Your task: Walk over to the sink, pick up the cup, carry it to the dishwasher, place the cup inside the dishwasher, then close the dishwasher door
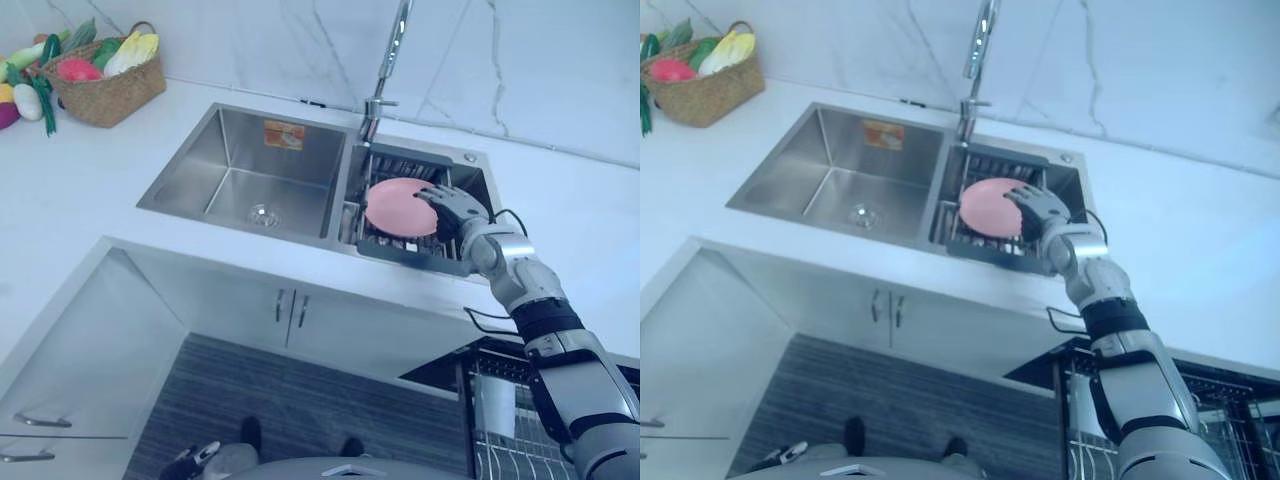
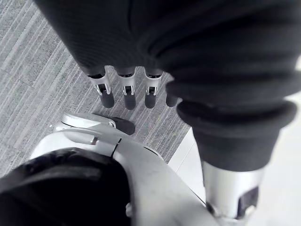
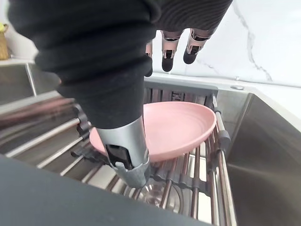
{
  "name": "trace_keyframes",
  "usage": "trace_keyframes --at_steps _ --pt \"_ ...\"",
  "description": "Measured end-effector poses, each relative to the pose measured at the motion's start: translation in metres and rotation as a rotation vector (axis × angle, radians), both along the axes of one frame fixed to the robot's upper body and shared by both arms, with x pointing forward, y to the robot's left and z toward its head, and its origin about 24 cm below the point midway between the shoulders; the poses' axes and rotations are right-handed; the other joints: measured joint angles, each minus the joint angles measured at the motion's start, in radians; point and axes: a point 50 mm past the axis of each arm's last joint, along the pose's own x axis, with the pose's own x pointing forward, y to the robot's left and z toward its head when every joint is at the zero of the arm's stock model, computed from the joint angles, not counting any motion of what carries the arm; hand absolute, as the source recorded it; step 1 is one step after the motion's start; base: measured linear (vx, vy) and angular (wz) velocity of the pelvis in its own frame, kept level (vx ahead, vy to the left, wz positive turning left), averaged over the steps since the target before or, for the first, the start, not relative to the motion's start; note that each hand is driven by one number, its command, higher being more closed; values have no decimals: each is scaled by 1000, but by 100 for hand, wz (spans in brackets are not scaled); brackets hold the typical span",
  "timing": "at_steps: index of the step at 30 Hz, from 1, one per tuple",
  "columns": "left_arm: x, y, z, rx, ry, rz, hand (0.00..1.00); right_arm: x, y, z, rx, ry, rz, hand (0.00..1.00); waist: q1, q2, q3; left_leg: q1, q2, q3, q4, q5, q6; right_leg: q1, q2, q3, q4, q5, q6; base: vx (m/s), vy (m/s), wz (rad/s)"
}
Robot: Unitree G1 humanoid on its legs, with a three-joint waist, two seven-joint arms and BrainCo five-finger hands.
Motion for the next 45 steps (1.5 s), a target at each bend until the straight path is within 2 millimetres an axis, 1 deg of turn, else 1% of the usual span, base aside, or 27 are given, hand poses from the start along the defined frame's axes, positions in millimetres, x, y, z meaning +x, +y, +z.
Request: trace_keyframes --at_steps 2,4,6,10,13,15,18,21,24,26,30,34,36,38,39,40,41,45 --pt "1 0 0 0 -3 1 0 0 1 0 -2 -13 7 0 2 0 0 -3 -1 0 0 1 -1 -8 -1 1 -1 4 1 83 18 4" --pt "3 1 1 0 -8 5 0 0 1 1 -1 -28 8 0 3 0 0 -14 -3 -1 1 8 9 -17 -1 -2 -2 15 4 110 12 5" --pt "4 1 1 -1 -12 5 0 0 1 1 -22 -29 8 0 6 -1 1 -21 -5 -1 1 6 7 -25 -1 -3 -4 17 2 100 5 1" --pt "5 1 1 -4 -21 14 0 0 1 1 -39 -32 8 0 10 -3 2 -25 -11 -1 7 6 7 -27 -6 -4 -9 21 -4 72 8 1" --pt "6 2 2 -4 -27 21 0 2 0 2 -40 -28 1 0 11 -9 9 -30 -11 -3 6 6 7 -33 -6 -3 -9 28 -10 -18 6 0" --pt "9 4 3 -4 -46 34 0 6 -3 8 -40 -38 -25 0 19 -16 38 -36 -11 -2 1 12 13 -44 -6 0 -7 33 -8 -109 12 -7" --pt "11 4 4 -9 -63 50 0 8 -2 13 -42 -54 -24 0 21 -13 55 -59 -10 -1 1 19 12 -71 -7 3 4 36 -6 -106 15 -1" --pt "13 4 5 -12 -75 62 0 9 1 11 -72 -41 -6 0 27 -9 72 -69 -10 -1 0 27 9 -82 -8 9 4 33 -11 -96 19 0" --pt "14 4 5 -13 -79 66 0 9 -2 17 -82 -67 -13 0 32 -9 76 -89 -9 0 1 32 8 -102 -8 15 3 35 -8 -18 6 0" --pt "16 4 5 -14 -87 68 0 10 -4 18 -82 -72 -27 0 34 -8 89 -89 -9 1 1 32 9 -102 -8 17 2 39 -10 19 7 -1" --pt "23 5 7 -17 -110 77 0 11 -6 18 -97 -66 -39 0 35 -10 118 -95 -12 -1 2 39 20 -106 -7 19 -8 57 -6 64 10 -2" --pt "29 5 9 -17 -133 79 0 14 -14 35 -129 -117 -69 0 37 -10 143 -104 -14 -4 7 40 21 -108 -6 11 -18 64 -9 68 11 4" --pt "33 6 9 -20 -143 86 0 16 -14 44 -131 -142 -75 0 40 -12 156 -109 -14 -4 7 41 22 -115 -6 13 -18 65 -10 19 8 1" --pt "34 7 10 -21 -150 92 0 17 -16 52 -138 -164 -89 0 46 -13 160 -126 -14 -4 7 45 22 -135 -6 13 -16 69 -13 17 10 0" --pt "37 8 11 -20 -165 100 0 18 -19 59 -145 -179 -98 0 53 -13 176 -127 -15 -4 7 47 22 -135 -5 13 -16 71 -13 0 0 0" --pt "38 9 11 -17 -168 99 0 18 -19 61 -146 -185 -103 0 55 -13 182 -127 -15 -4 7 48 22 -135 -5 12 -16 72 -14 0 0 0" --pt "38 10 12 -13 -173 100 0 19 -18 65 -150 -196 -106 100 54 -11 188 -130 -13 -4 7 50 24 -139 -6 16 -12 73 -15 0 0 0" --pt "44 15 15 -4 -199 108 0 19 -23 75 -179 -218 -115 100 55 -7 192 -158 -11 -4 5 54 23 -175 -8 20 8 72 -17 0 0 0"
